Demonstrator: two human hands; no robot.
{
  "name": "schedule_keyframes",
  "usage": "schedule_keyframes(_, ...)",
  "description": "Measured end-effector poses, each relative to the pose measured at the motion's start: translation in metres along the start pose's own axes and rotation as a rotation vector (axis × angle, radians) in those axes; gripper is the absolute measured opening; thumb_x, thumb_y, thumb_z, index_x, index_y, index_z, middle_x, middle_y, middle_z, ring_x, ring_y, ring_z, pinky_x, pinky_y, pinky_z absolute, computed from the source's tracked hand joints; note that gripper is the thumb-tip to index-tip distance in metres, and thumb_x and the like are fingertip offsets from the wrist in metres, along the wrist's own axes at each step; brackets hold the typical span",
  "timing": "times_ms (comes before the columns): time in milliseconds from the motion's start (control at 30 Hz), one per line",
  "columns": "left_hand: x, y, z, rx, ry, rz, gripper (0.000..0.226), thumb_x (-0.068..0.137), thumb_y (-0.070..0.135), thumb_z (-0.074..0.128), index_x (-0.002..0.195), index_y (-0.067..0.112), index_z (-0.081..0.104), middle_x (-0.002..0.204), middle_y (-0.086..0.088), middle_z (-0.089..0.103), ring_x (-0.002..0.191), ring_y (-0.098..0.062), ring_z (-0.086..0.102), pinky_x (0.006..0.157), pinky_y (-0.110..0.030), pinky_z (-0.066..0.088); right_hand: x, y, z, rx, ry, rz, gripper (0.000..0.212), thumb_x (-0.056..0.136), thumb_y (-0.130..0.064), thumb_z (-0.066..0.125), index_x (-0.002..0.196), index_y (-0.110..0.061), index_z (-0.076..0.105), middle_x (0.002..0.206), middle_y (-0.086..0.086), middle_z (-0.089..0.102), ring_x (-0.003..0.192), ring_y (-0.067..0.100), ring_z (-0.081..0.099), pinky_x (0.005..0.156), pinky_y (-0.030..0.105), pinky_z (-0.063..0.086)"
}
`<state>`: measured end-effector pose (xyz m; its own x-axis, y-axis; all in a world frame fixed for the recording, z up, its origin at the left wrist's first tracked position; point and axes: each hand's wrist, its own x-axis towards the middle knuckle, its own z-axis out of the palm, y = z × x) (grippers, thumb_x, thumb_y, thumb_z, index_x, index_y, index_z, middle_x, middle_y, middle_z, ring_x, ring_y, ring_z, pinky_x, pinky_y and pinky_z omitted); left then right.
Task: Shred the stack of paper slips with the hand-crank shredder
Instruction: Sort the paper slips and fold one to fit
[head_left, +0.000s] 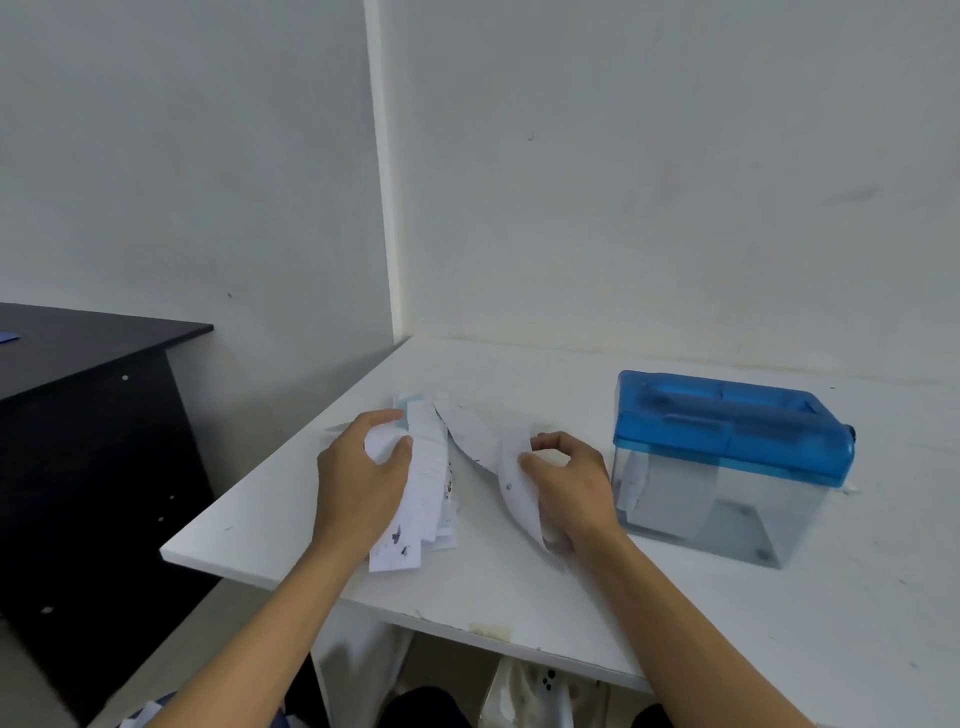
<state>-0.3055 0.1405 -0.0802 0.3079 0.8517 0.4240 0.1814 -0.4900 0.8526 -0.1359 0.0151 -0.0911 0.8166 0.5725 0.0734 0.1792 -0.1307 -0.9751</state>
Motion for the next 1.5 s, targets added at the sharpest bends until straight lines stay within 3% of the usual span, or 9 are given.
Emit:
schedule_keyframes(167, 0.015, 0.004, 0.006, 0.265, -0.166, -0.028, 0.028, 0.100, 0.019, 0.054, 0.121, 0.033, 0.066, 0.118, 0.002, 0.065, 0.081, -0.004, 0.057, 0.055, -0.013, 0.037, 0.000, -0.002, -0.005, 0.088, -0.104, 0.046, 0.024, 0.088, -0.009, 0.066, 0.103, -0.028, 0.066, 0.102, -0.013, 0.065, 0.084, 0.010, 0.066, 0.064, 0.021, 0.052)
schedule_keyframes(300, 0.019, 0.006, 0.002, 0.477, -0.237, -0.047, 0.043, 0.104, 0.023, 0.043, 0.146, 0.031, 0.050, 0.137, -0.003, 0.058, 0.107, -0.019, 0.054, 0.078, -0.031, 0.049, 0.002, -0.005, -0.007, 0.187, -0.174, 0.140, 0.031, 0.085, 0.001, 0.064, 0.104, -0.024, 0.065, 0.109, -0.001, 0.071, 0.095, 0.021, 0.069, 0.086, 0.039, 0.059)
schedule_keyframes(400, 0.021, 0.015, -0.003, 0.501, -0.193, -0.024, 0.049, 0.106, 0.020, 0.040, 0.154, 0.027, 0.037, 0.150, -0.006, 0.048, 0.129, -0.028, 0.050, 0.096, -0.038, 0.047, 0.000, -0.006, -0.006, 0.311, -0.202, 0.195, 0.043, 0.084, 0.005, 0.059, 0.117, -0.022, 0.060, 0.110, 0.006, 0.073, 0.097, 0.028, 0.070, 0.085, 0.042, 0.060)
schedule_keyframes(467, 0.022, 0.026, -0.002, 0.354, -0.154, -0.060, 0.057, 0.105, 0.014, 0.040, 0.159, 0.025, 0.024, 0.153, -0.002, 0.045, 0.134, -0.029, 0.047, 0.101, -0.036, 0.042, 0.000, -0.005, -0.005, 0.505, -0.263, 0.228, 0.049, 0.084, 0.008, 0.056, 0.126, -0.016, 0.059, 0.114, 0.013, 0.073, 0.100, 0.030, 0.069, 0.090, 0.043, 0.058)
schedule_keyframes(567, 0.021, 0.038, 0.003, 0.009, -0.184, -0.254, 0.074, 0.095, 0.021, 0.045, 0.157, 0.036, 0.007, 0.132, 0.003, 0.065, 0.110, -0.023, 0.066, 0.088, -0.037, 0.054, -0.001, -0.008, -0.008, 0.836, -0.396, 0.207, 0.050, 0.089, 0.013, 0.046, 0.132, -0.008, 0.060, 0.118, 0.017, 0.070, 0.099, 0.028, 0.064, 0.099, 0.042, 0.051)
schedule_keyframes(733, 0.003, 0.052, 0.027, -0.429, -0.220, -0.465, 0.048, 0.102, 0.000, 0.038, 0.146, 0.018, 0.043, 0.124, -0.005, 0.069, 0.086, -0.014, 0.076, 0.061, -0.030, 0.059, -0.004, -0.012, -0.015, 1.079, -0.547, 0.128, 0.055, 0.085, 0.011, 0.046, 0.134, -0.010, 0.061, 0.105, 0.013, 0.068, 0.087, 0.023, 0.065, 0.083, 0.035, 0.057)
schedule_keyframes(967, -0.014, 0.067, 0.038, -0.636, -0.333, -0.710, 0.025, 0.102, 0.001, 0.042, 0.108, 0.004, 0.065, 0.096, -0.015, 0.074, 0.087, -0.029, 0.069, 0.071, -0.039, 0.054, -0.007, -0.013, -0.007, 0.861, -0.518, 0.050, 0.061, 0.079, 0.007, 0.042, 0.133, -0.014, 0.061, 0.114, 0.019, 0.067, 0.096, 0.031, 0.062, 0.088, 0.042, 0.054)
schedule_keyframes(1133, -0.011, 0.071, 0.044, -0.630, -0.423, -0.677, 0.042, 0.107, 0.030, 0.038, 0.122, 0.005, 0.068, 0.115, -0.020, 0.072, 0.109, -0.038, 0.068, 0.093, -0.047, 0.054, -0.014, -0.012, 0.005, 0.279, -0.320, -0.044, 0.041, 0.087, -0.005, 0.049, 0.124, -0.019, 0.062, 0.110, 0.004, 0.071, 0.099, 0.023, 0.068, 0.084, 0.034, 0.059)
schedule_keyframes(1500, -0.026, 0.067, 0.058, -0.561, -0.374, -0.685, 0.025, 0.106, 0.014, 0.045, 0.101, 0.014, 0.069, 0.081, -0.008, 0.077, 0.081, -0.026, 0.071, 0.066, -0.037, 0.054, -0.006, -0.005, 0.005, 0.177, -0.177, -0.067, 0.028, 0.098, -0.024, 0.059, 0.125, -0.026, 0.065, 0.110, -0.001, 0.067, 0.097, 0.014, 0.067, 0.084, 0.031, 0.059)
